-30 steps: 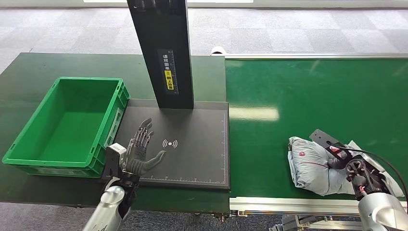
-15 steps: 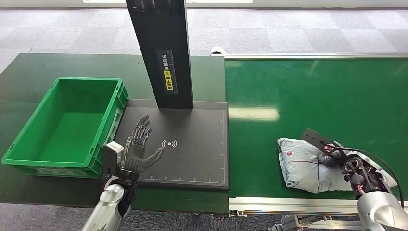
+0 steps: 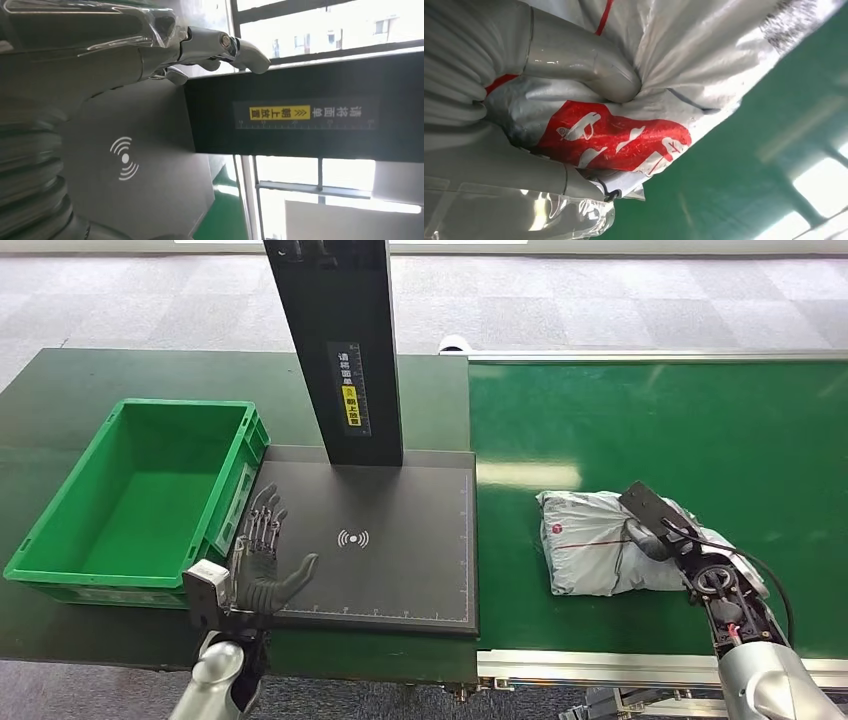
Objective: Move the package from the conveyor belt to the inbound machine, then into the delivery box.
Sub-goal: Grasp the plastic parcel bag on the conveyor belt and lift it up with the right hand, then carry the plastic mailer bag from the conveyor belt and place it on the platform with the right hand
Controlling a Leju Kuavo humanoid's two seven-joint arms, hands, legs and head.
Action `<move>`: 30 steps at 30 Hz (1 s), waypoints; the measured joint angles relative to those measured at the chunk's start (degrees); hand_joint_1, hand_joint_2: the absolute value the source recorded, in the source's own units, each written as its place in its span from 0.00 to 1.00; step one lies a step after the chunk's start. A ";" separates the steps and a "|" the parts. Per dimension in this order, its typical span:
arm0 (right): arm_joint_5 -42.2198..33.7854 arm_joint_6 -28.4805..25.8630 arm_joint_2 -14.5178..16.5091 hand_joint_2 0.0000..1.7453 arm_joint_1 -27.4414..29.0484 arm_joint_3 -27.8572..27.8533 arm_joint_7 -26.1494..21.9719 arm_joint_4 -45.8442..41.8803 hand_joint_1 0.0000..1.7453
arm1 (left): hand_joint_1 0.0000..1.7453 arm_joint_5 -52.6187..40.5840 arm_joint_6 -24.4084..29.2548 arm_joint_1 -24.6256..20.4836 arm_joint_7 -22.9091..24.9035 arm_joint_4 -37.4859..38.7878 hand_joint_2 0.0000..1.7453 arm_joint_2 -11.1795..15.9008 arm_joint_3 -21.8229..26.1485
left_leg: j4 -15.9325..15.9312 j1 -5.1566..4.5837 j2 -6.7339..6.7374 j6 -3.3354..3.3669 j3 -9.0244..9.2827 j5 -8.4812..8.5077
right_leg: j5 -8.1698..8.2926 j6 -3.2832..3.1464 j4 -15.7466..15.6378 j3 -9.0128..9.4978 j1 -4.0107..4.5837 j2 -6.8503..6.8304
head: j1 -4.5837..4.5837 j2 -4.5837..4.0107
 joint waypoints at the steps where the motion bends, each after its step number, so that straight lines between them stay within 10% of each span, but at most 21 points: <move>1: -1.49 -0.96 0.26 1.00 0.73 -0.14 -1.53 -1.51 1.00 | 0.00 -0.26 1.37 0.04 -0.53 -0.20 1.00 -0.03 0.13 | 0.00 0.00 -0.02 0.00 -0.01 0.00 | 0.00 0.00 0.00 -0.01 0.00 0.00 | 0.00 -0.01; 7: -9.92 -7.96 2.78 1.00 8.17 -1.22 -7.90 -18.99 1.00 | 0.00 -1.12 12.23 -0.14 -2.82 -0.97 1.00 -1.22 0.91 | 0.00 0.00 -0.04 0.00 -0.11 -0.01 | -0.01 0.00 0.00 -0.15 0.00 0.00 | -0.01 0.00; 23: -8.54 -22.23 9.62 1.00 16.03 1.24 -18.03 -40.34 1.00 | 0.00 1.32 11.87 -3.56 -3.56 1.65 1.00 -2.51 -1.02 | 0.00 0.00 0.03 0.00 -0.15 0.00 | 0.00 0.00 0.00 -0.20 0.00 0.03 | 0.01 -0.01; 30: 10.12 -32.84 11.02 1.00 13.34 10.00 -14.72 -38.90 1.00 | 0.00 2.09 11.51 -5.70 -3.74 3.34 1.00 -2.64 -2.57 | -0.02 0.01 0.12 0.01 -0.16 0.02 | 0.01 -0.01 0.02 -0.23 0.01 0.07 | -0.01 0.00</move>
